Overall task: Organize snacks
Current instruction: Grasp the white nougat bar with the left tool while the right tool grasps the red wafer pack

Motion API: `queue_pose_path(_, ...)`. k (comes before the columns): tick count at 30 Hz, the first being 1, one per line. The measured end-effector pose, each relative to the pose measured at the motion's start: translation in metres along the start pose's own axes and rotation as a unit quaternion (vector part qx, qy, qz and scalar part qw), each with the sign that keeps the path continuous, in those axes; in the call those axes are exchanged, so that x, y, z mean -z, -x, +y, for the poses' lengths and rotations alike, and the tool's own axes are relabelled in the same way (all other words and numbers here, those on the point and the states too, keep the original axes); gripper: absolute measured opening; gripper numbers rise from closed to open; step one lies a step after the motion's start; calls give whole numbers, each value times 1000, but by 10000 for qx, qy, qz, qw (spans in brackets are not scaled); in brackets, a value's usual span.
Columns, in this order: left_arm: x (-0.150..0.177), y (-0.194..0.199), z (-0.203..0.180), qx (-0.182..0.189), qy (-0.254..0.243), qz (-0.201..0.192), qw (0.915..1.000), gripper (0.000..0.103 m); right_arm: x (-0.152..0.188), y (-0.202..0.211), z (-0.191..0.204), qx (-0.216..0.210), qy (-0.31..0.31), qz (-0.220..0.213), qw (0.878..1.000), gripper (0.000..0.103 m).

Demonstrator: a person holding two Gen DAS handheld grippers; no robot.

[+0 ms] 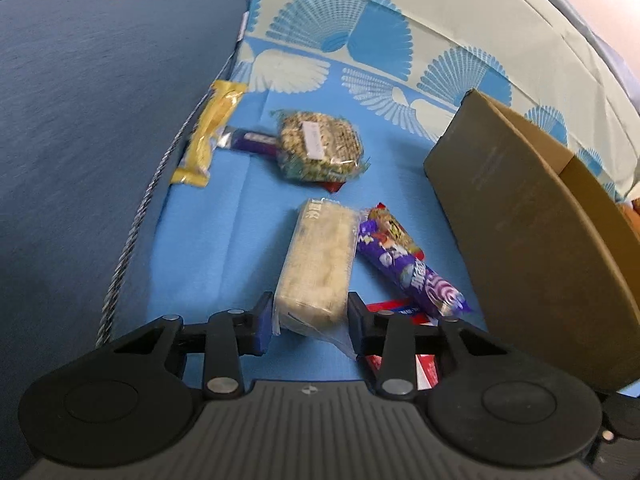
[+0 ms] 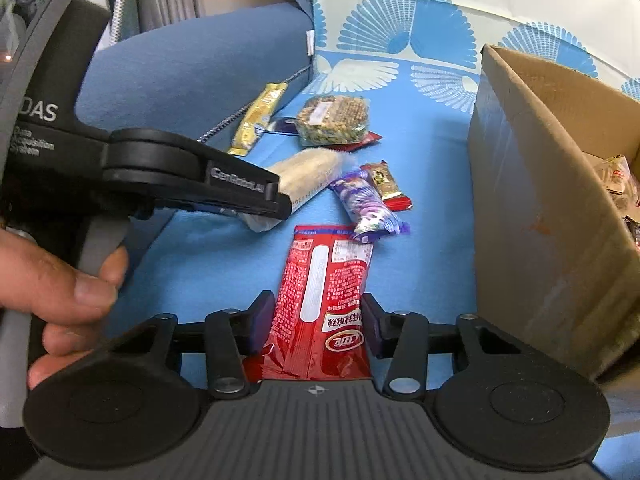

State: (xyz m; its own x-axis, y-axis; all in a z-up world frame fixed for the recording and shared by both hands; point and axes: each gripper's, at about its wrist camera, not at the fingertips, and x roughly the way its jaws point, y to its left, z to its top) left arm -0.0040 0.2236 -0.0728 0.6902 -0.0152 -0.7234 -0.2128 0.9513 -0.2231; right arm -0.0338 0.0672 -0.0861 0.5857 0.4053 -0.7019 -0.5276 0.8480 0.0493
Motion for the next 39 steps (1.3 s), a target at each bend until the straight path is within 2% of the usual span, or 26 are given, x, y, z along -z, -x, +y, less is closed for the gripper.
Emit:
queue_pose_path(9,18,36,17,253,569,597,9963,41,6,22,4,-134,85,169,9997,48)
queue_pose_path(13,23,37,15,412,564,925,9933,44,9,28,5,-175,113,278,9994,49)
queue_pose_path(20,25,29,8,277,505,899,9943,50,12,29,-1,-251,-10,378,9990,58)
queue_pose_path(26,23,18,-1,156,267,941,9951,61,13,20,-3,-300,-61,392,9988,64)
queue_pose_path(33,19,12,-1,70,309,728,9968,62,14,7,-5,-195,-33,440,9988,65)
queue_pose_path(39,19,4,-18,-90,-120,634,9979,62,14,2,-4,-155,-18,428,9990,65)
